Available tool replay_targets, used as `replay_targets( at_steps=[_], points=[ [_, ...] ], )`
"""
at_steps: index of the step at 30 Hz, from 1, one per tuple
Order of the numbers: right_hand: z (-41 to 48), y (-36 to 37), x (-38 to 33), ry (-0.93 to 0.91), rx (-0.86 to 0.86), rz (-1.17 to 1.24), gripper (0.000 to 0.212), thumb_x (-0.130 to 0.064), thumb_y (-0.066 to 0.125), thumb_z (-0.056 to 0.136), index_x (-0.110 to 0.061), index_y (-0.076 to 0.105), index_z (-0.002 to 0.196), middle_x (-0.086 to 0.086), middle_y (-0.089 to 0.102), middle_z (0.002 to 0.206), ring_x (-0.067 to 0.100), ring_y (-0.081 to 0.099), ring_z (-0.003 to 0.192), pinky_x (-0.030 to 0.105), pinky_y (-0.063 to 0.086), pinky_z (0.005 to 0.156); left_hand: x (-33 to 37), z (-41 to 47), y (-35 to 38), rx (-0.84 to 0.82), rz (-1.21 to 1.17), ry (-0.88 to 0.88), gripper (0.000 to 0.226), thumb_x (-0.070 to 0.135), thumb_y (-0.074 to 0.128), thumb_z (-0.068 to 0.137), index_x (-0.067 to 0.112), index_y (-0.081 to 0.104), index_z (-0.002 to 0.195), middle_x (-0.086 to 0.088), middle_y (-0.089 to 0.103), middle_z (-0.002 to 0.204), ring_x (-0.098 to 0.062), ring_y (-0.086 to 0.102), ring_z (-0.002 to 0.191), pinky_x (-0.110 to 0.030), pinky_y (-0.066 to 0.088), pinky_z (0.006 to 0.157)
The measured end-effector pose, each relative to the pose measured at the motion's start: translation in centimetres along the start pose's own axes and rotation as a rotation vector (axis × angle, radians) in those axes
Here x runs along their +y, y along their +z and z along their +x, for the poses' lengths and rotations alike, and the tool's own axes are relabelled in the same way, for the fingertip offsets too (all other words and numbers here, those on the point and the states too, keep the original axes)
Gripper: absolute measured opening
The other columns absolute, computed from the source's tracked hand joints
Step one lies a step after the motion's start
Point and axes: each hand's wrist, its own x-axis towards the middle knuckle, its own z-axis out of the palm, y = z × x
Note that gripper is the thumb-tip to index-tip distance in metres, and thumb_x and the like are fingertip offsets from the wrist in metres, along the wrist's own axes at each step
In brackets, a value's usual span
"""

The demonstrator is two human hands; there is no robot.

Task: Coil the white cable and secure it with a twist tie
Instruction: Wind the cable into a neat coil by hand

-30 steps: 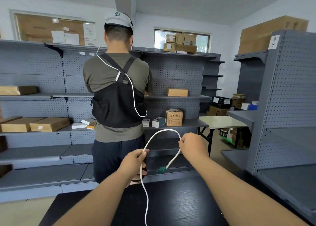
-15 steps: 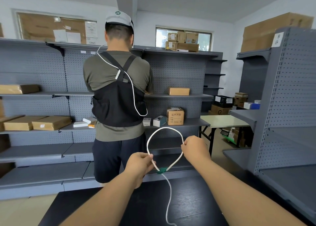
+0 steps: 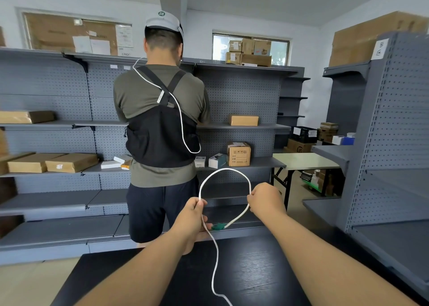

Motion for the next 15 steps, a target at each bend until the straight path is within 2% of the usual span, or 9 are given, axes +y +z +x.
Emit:
replay_targets(
  at_steps=[3,5,8,10,12,15],
  points=[
    [-0.1,0.2,0.1,0.006,-0.004,-0.002,0.014,-0.015,0.056,0.089,-0.009,0.068,0.091,0.008,0.07,0.083,0.021,0.067,0.077,0.017,0.034,0.046,-0.1,-0.1,0.3,-0.003,-0.059,-0.02,0.021,0.029,0.032,0.101,0.021,0.051,0.101,-0.01,0.045,0.086,-0.025,0.056,0.08,-0.034,0.054,0.063],
    [-0.2,0.4,0.1,0.007,-0.005,-0.009,0.013,-0.016,0.056,0.089,-0.01,0.068,0.089,0.007,0.069,0.082,0.02,0.066,0.075,0.018,0.032,0.046,0.0,-0.4,0.5,-0.019,-0.125,-0.047,0.018,0.029,0.035,0.101,0.017,0.048,0.106,-0.01,0.045,0.085,-0.024,0.054,0.076,-0.034,0.053,0.059],
    [-0.3,0.5,0.2,-0.001,0.023,-0.041,0.011,-0.014,0.057,0.088,-0.009,0.067,0.087,0.006,0.063,0.078,0.021,0.056,0.068,0.021,0.034,0.05,0.1,-0.8,0.8,-0.058,-0.219,-0.09,0.024,0.03,0.041,0.099,0.01,0.047,0.11,-0.011,0.045,0.087,-0.023,0.053,0.074,-0.033,0.051,0.054],
    [-0.3,0.6,0.3,0.003,0.043,-0.061,0.009,-0.013,0.058,0.088,-0.009,0.065,0.087,0.005,0.057,0.075,0.02,0.05,0.065,0.022,0.034,0.051,0.1,-1.1,0.8,-0.109,-0.246,-0.094,0.027,0.029,0.05,0.096,0.007,0.047,0.11,-0.012,0.047,0.089,-0.024,0.053,0.077,-0.034,0.052,0.057],
    [-0.2,0.6,0.5,0.013,0.048,-0.075,0.007,-0.013,0.059,0.088,-0.009,0.064,0.086,0.003,0.053,0.072,0.02,0.05,0.065,0.023,0.035,0.051,0.0,-1.5,0.7,-0.169,-0.256,-0.059,0.026,0.013,0.059,0.09,0.006,0.045,0.111,-0.012,0.049,0.09,-0.023,0.054,0.079,-0.032,0.052,0.06],
    [-0.1,0.5,0.7,0.028,0.041,-0.085,0.007,-0.014,0.059,0.087,-0.008,0.063,0.085,0.004,0.052,0.073,0.022,0.051,0.067,0.026,0.039,0.055,-0.2,-1.5,0.7,-0.183,-0.2,-0.02,0.046,-0.018,0.057,0.078,0.01,0.044,0.114,-0.014,0.05,0.096,-0.023,0.056,0.085,-0.03,0.053,0.066]
  ],
)
